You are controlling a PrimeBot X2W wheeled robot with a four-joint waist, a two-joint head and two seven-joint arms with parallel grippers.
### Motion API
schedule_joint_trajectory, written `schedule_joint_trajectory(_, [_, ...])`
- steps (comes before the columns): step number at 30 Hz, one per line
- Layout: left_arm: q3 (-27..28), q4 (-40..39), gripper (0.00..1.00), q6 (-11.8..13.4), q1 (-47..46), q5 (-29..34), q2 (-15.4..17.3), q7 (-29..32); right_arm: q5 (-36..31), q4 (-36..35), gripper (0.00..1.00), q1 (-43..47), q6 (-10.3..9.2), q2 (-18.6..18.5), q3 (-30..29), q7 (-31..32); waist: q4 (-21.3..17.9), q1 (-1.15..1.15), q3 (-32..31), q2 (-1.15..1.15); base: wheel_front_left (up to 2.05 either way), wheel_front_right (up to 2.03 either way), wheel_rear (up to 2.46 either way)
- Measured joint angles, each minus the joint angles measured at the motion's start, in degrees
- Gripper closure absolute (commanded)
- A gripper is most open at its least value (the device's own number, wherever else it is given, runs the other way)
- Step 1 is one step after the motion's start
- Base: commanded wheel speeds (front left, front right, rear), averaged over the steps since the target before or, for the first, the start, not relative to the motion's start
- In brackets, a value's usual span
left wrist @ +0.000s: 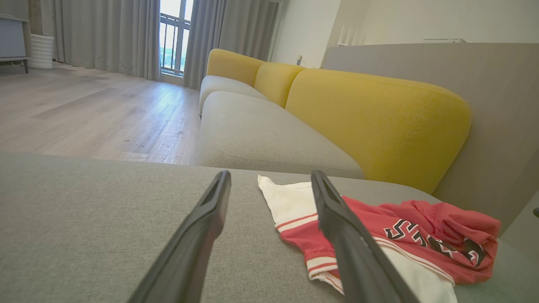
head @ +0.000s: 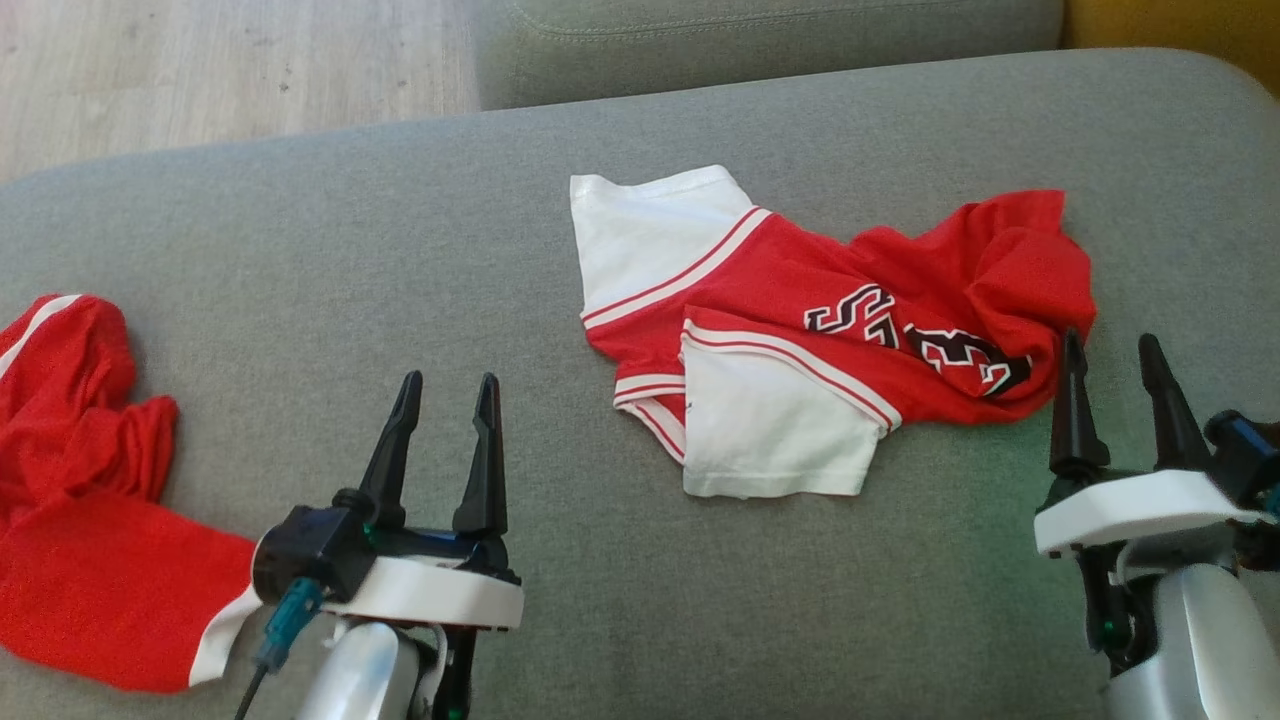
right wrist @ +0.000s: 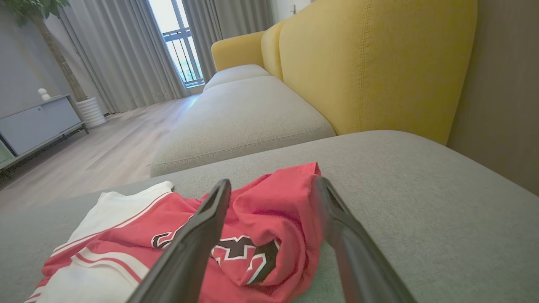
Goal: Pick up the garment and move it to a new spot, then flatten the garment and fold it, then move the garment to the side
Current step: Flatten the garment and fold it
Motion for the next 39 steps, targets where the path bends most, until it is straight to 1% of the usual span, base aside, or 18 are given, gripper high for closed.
schedule_joint_trajectory(4, [-0.15, 0.02, 0.00, -0.07, -0.01, 0.01, 0.00, 0.00, 0.41, -3.19, 0.00, 0.86, 0.00, -0.01, 1.32, 0.63, 0.47, 0.00, 0.08, 0.00, 0.00, 0.00, 0.00])
schedule_joint_trajectory(7, [-0.18, 0.02, 0.00, -0.04, -0.02, 0.01, 0.00, 0.00, 0.48, -5.57, 0.00, 0.87, 0.00, -0.05, 4.41, 1.42, 1.61, 0.00, 0.19, 0.00, 0.00, 0.00, 0.00])
schedule_joint_trajectory(12, [-0.67, 0.13, 0.00, -0.01, -0.02, -0.03, 0.01, 0.00, 0.41, -7.55, 0.00, 1.54, 0.00, -0.04, 16.84, 6.03, 4.27, 0.00, 0.49, 0.00, 0.00, 0.00, 0.00])
schedule_joint_trajectory(13, [-1.04, 0.23, 0.00, 0.00, -0.02, -0.04, 0.01, 0.00, 0.09, -6.79, 0.00, 2.07, 0.00, -0.08, 21.51, 8.49, 5.54, 0.00, 0.59, 0.00, 0.00, 0.00, 0.00])
schedule_joint_trajectory(17, [-1.44, 0.37, 0.00, 0.08, -0.01, -0.70, 0.01, 0.00, -2.87, -2.15, 0.00, 1.93, 0.00, -0.10, 27.21, 12.89, 8.22, 0.00, 0.72, 0.00, 0.00, 0.00, 0.00])
schedule_joint_trajectory(20, [-1.63, 0.36, 0.00, 0.11, -0.02, -1.04, 0.01, 0.00, -5.19, 2.12, 0.00, 1.77, 0.00, -0.11, 28.36, 14.70, 10.25, 0.00, 0.88, 0.00, 0.00, 0.00, 0.00])
schedule_joint_trajectory(24, [-1.68, 0.36, 0.00, 0.51, -0.01, -1.18, 0.01, 0.00, -8.40, 7.06, 0.00, 1.26, 0.00, -0.14, 27.53, 15.84, 12.56, 0.00, 1.24, 0.00, 0.00, 0.00, 0.00])
schedule_joint_trajectory(29, [-1.68, 0.27, 0.00, 0.51, 0.00, -1.18, 0.01, 0.00, -10.14, 10.71, 0.00, -1.18, 0.01, -0.13, 26.54, 16.07, 14.09, 0.00, 1.98, 0.00, 0.00, 0.00, 0.00])
schedule_joint_trajectory(30, [-1.68, 0.22, 0.00, 0.51, 0.01, -1.19, 0.01, 0.00, -10.29, 11.32, 0.02, -1.73, 0.01, -0.12, 26.55, 16.34, 14.21, 0.00, 2.09, 0.00, 0.00, 0.00, 0.00])
schedule_joint_trajectory(31, [-1.69, 0.10, 0.00, 0.51, 0.01, -1.19, 0.01, 0.00, -10.29, 11.83, 0.52, -2.24, 0.02, -0.12, 26.52, 16.33, 14.29, 0.00, 2.18, 0.00, 0.00, 0.00, 0.00])
schedule_joint_trajectory(32, [-1.69, 0.08, 0.00, 0.52, 0.01, -1.19, 0.01, 0.00, -10.29, 12.32, 1.00, -2.61, 0.03, -0.12, 26.51, 16.28, 14.33, 0.00, 2.26, 0.00, 0.00, 0.00, 0.00])
schedule_joint_trajectory(35, [-1.81, 0.02, 0.00, 0.57, 0.00, -1.19, 0.01, 0.00, -10.01, 13.85, 1.00, -4.09, 0.03, -0.13, 26.07, 15.57, 14.35, 0.00, 2.49, 0.00, 0.00, 0.00, 0.00])
schedule_joint_trajectory(39, [-2.03, -0.22, 0.00, 0.58, -0.03, -1.21, 0.01, 0.00, -7.20, 15.33, 1.00, -5.33, 0.05, -0.13, 25.66, 13.44, 14.32, 0.00, 3.06, 0.00, 0.00, 0.00, 0.00])
